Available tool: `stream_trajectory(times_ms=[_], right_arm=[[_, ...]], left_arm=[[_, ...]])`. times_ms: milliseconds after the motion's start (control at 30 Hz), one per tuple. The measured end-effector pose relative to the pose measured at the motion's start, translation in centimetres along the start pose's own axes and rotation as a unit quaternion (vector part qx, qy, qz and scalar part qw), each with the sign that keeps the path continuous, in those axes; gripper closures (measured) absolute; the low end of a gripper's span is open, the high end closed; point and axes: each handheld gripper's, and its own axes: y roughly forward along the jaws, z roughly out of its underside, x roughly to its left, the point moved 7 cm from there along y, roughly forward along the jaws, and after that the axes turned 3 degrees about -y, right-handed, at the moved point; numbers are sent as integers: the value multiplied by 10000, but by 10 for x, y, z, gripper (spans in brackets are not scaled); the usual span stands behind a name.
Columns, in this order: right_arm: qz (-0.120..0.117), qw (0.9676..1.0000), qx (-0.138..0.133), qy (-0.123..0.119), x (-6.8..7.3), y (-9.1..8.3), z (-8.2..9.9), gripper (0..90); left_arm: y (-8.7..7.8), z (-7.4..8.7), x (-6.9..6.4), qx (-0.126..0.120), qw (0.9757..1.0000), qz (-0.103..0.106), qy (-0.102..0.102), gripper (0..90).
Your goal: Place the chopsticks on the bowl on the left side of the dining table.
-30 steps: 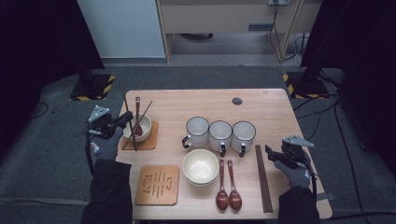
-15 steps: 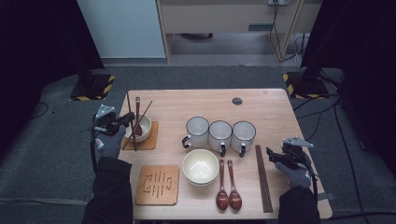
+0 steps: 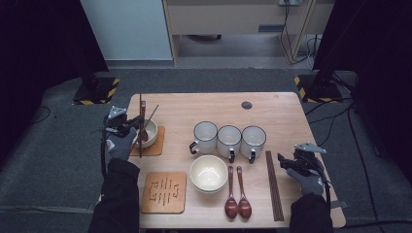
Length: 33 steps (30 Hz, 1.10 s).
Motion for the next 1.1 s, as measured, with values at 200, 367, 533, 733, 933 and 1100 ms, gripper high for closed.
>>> stream_trajectory(times_ms=[200, 367, 533, 733, 933, 1100], right_arm=[[-19, 10000, 34, -16, 1, 2, 0, 248], [-36, 10000, 43, -42, 2, 3, 1, 248], [-32, 9999, 55, -96, 3, 2, 1, 249], [-47, 9999, 66, -109, 3, 3, 1, 249], [-51, 9999, 67, -94, 4, 3, 1, 249], [-42, 9999, 80, -111, 4, 3, 1, 249]], left_arm=[[13, 2, -1, 180, 9998, -118, 31, 837], [21, 3, -3, 319, 9993, -162, 103, 837], [27, 6, -4, 453, 9986, -218, 139, 836], [30, 9, -1, 614, 9976, -293, 158, 835], [35, 13, 2, 744, 9965, -345, 179, 834], [38, 15, 1, 879, 9950, -376, 280, 833]])
